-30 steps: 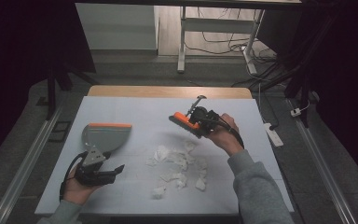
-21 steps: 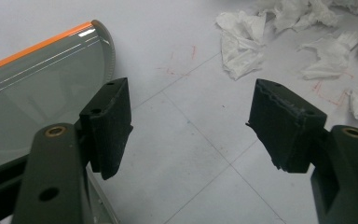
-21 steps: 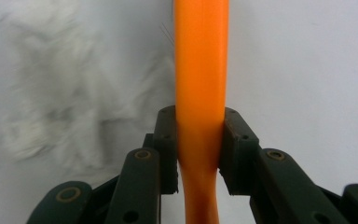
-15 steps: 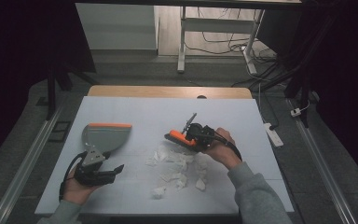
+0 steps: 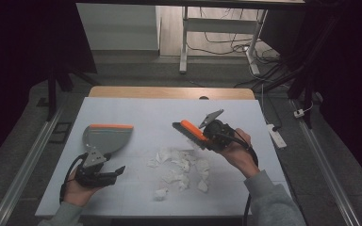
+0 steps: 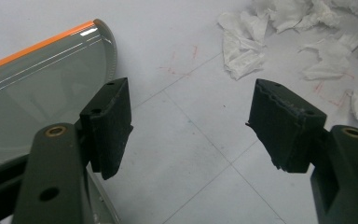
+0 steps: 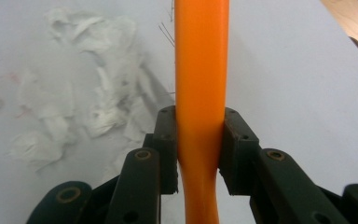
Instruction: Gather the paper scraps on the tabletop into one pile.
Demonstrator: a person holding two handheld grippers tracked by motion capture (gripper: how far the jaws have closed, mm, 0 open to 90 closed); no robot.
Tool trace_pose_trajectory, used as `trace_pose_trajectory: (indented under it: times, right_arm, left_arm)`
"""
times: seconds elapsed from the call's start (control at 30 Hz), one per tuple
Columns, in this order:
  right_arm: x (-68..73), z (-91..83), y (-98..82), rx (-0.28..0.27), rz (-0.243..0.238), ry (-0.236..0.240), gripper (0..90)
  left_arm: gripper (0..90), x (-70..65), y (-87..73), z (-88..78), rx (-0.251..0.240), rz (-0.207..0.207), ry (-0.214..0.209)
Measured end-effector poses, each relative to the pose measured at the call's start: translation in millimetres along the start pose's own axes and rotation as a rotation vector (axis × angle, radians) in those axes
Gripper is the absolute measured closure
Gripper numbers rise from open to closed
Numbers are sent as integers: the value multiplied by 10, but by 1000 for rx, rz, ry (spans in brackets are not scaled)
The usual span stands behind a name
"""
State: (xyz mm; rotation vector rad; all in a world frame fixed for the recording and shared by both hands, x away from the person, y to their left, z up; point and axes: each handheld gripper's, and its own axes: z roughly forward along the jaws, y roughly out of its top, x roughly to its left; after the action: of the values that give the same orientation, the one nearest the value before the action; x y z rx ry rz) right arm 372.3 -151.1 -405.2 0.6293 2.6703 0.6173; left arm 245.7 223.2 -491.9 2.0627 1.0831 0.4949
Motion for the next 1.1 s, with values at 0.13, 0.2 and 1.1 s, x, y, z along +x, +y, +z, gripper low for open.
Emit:
trace_pose_trajectory:
  times: [0.13,0.2,1.1]
  right_arm:
    - [57,-10,-1,-13,0,88,707]
    - [78,7,-19,-4,4,124,707]
    - [127,-282,-351,38,102,81,707]
  left_arm:
    - [309,-2,-2,-1,1,2,0]
    - [309,2,-3,2,2,2,0]
    - [309,0,-8,-3,1,-3,1]
